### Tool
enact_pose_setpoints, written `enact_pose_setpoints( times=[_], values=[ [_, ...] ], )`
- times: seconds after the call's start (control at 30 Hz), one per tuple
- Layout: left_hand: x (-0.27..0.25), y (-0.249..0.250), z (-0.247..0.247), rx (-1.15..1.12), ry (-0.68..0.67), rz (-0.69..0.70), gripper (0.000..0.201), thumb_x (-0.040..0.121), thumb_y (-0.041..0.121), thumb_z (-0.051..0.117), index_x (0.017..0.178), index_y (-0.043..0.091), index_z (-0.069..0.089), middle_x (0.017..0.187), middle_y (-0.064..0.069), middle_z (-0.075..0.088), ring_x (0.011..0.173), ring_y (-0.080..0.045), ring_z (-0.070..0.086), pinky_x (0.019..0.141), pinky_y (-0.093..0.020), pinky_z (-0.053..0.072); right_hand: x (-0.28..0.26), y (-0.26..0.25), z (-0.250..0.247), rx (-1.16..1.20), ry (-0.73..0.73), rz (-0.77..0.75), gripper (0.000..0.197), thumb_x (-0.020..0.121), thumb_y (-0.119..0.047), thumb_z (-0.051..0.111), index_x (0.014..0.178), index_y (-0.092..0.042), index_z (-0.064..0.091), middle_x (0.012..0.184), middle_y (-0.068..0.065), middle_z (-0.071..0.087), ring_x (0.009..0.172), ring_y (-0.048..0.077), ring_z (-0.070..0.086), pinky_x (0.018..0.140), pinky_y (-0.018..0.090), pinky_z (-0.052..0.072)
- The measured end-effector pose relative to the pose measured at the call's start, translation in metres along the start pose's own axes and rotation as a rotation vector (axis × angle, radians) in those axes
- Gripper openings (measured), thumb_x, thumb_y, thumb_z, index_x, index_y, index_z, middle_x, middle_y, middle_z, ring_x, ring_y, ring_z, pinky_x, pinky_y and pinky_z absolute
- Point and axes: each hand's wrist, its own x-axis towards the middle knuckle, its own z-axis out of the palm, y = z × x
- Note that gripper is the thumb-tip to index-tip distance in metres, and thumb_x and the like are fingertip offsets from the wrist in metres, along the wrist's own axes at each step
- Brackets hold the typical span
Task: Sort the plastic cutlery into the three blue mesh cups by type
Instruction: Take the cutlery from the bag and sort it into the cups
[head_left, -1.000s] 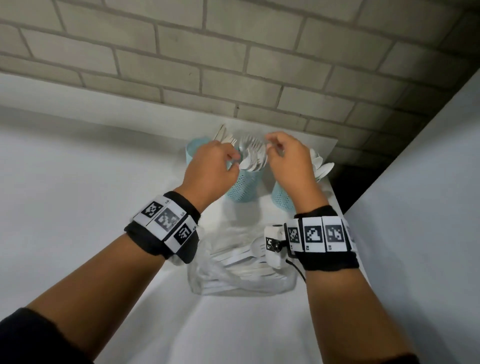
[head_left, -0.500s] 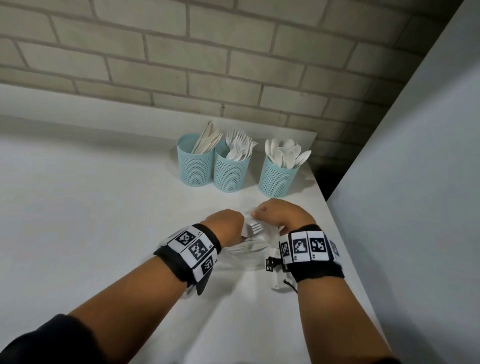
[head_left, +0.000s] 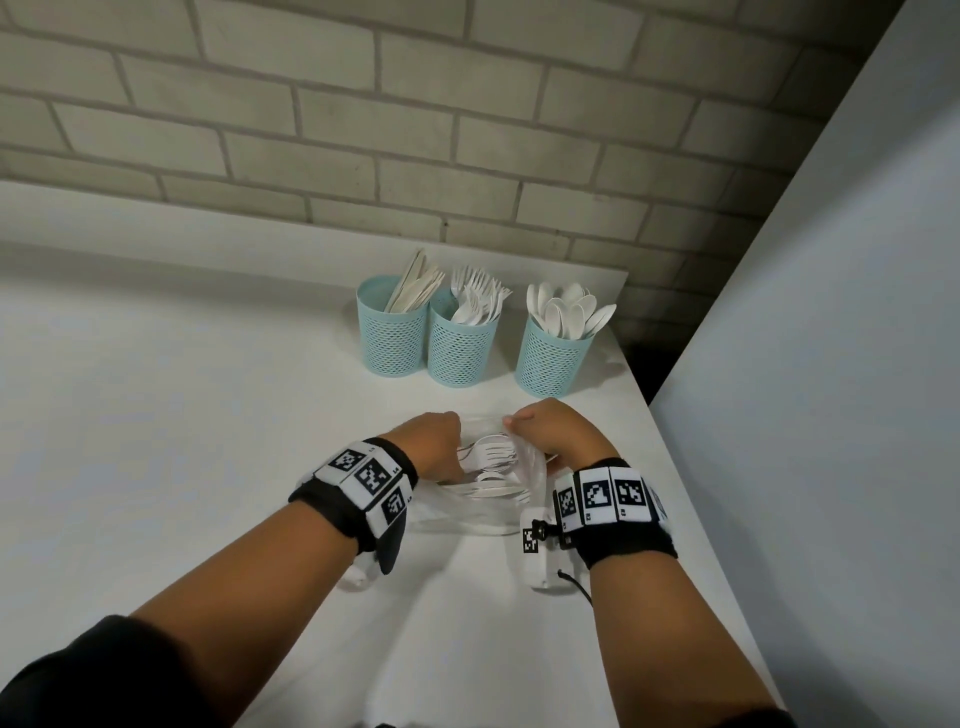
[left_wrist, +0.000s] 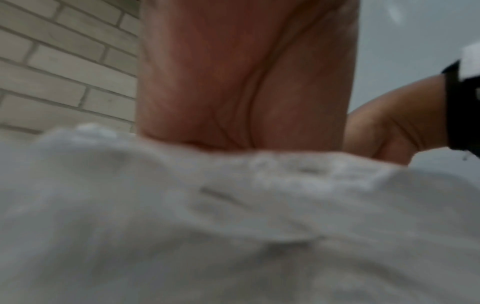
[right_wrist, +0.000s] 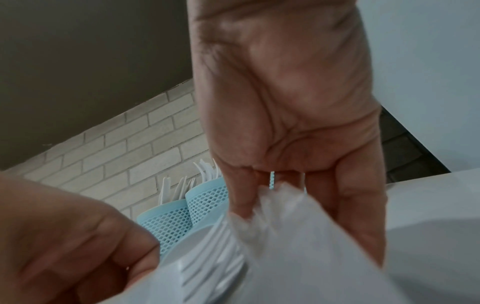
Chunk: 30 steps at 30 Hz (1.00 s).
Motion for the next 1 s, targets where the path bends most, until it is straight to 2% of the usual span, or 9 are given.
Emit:
enact_pose_setpoints(
  times=[0.1, 0.23, 0.3, 0.43, 0.67, 0.73, 0.83, 0.9, 1.0],
  values=[
    [-0.002, -0.006, -0.005, -0.082, -0.051, 0.028, 0.052, 0.084, 0.029, 0.066, 0.123, 0.000, 0.050, 0.111, -0.010, 0.055, 0.098, -0.023, 0.051, 0.072, -0.025, 0.036, 0.001, 0.002, -0.001, 0.094, 0.003, 0.006, 0.028, 0.093, -0.031, 0.053, 0.102, -0.008, 0.066, 0.092, 0.009, 0.060, 0.073, 0.020, 0.056, 0.057, 0.024, 0.047],
    [-0.001, -0.016, -0.008, -0.146, -0.126, 0.076, 0.040, 0.081, 0.039, 0.069, 0.101, 0.005, 0.060, 0.102, -0.007, 0.063, 0.092, -0.023, 0.057, 0.068, -0.025, 0.038, 0.004, 0.003, -0.002, 0.256, 0.005, 0.017, 0.024, 0.091, -0.030, 0.058, 0.108, -0.015, 0.066, 0.098, 0.009, 0.063, 0.088, 0.027, 0.059, 0.070, 0.031, 0.050],
    [0.001, -0.020, -0.009, -0.187, -0.125, 0.079, 0.034, 0.081, 0.043, 0.068, 0.086, 0.011, 0.055, 0.085, 0.001, 0.059, 0.080, -0.018, 0.052, 0.059, -0.021, 0.035, 0.006, 0.003, -0.002, 0.302, 0.022, 0.021, 0.026, 0.090, -0.029, 0.060, 0.110, -0.014, 0.066, 0.099, 0.010, 0.064, 0.088, 0.027, 0.059, 0.074, 0.034, 0.050],
    [0.002, -0.022, -0.010, -0.222, -0.120, 0.065, 0.040, 0.084, 0.047, 0.062, 0.093, 0.009, 0.056, 0.083, 0.002, 0.051, 0.073, -0.014, 0.045, 0.058, -0.021, 0.030, 0.010, 0.004, 0.001, 0.352, 0.054, 0.027, 0.025, 0.089, -0.029, 0.060, 0.110, -0.016, 0.067, 0.109, 0.012, 0.067, 0.098, 0.031, 0.062, 0.085, 0.041, 0.051],
    [0.002, -0.029, -0.012, -0.363, -0.003, 0.088, 0.047, 0.089, 0.033, 0.061, 0.054, 0.017, 0.035, 0.056, 0.003, 0.033, 0.054, -0.011, 0.029, 0.054, -0.023, 0.023, 0.012, 0.007, 0.002, 0.353, 0.070, 0.019, 0.031, 0.090, -0.030, 0.059, 0.116, -0.014, 0.064, 0.116, 0.011, 0.065, 0.106, 0.031, 0.060, 0.094, 0.045, 0.049],
    [0.002, -0.031, -0.011, -0.408, 0.025, 0.090, 0.042, 0.088, 0.028, 0.063, 0.054, 0.014, 0.042, 0.056, 0.002, 0.040, 0.054, -0.010, 0.033, 0.054, -0.020, 0.026, 0.013, 0.008, 0.001, 0.348, 0.072, 0.026, 0.030, 0.091, -0.029, 0.057, 0.116, -0.015, 0.064, 0.115, 0.011, 0.064, 0.107, 0.032, 0.059, 0.093, 0.044, 0.049],
    [0.003, -0.034, -0.013, -0.578, 0.034, 0.087, 0.027, 0.088, 0.025, 0.063, 0.076, 0.001, 0.058, 0.076, -0.009, 0.065, 0.065, -0.011, 0.054, 0.061, -0.019, 0.039, 0.015, 0.007, 0.001, 0.348, 0.084, 0.037, 0.024, 0.092, -0.025, 0.055, 0.112, -0.017, 0.065, 0.110, 0.012, 0.065, 0.101, 0.032, 0.061, 0.089, 0.041, 0.051],
    [0.002, -0.032, -0.016, -0.748, 0.027, 0.090, 0.021, 0.092, 0.020, 0.058, 0.080, 0.004, 0.051, 0.089, -0.014, 0.069, 0.071, -0.014, 0.063, 0.059, -0.015, 0.046, 0.015, 0.006, 0.001, 0.338, 0.093, 0.033, 0.020, 0.092, -0.022, 0.054, 0.108, -0.018, 0.066, 0.101, 0.009, 0.065, 0.092, 0.029, 0.061, 0.082, 0.037, 0.052],
    [-0.002, -0.025, -0.021, -0.841, 0.028, 0.109, 0.015, 0.097, 0.017, 0.047, 0.085, 0.009, 0.048, 0.080, -0.008, 0.063, 0.066, -0.016, 0.060, 0.056, -0.018, 0.045, 0.015, 0.004, 0.000, 0.319, 0.102, -0.010, 0.021, 0.093, -0.016, 0.050, 0.105, -0.016, 0.067, 0.085, 0.002, 0.062, 0.078, 0.021, 0.058, 0.071, 0.030, 0.050]
  ],
)
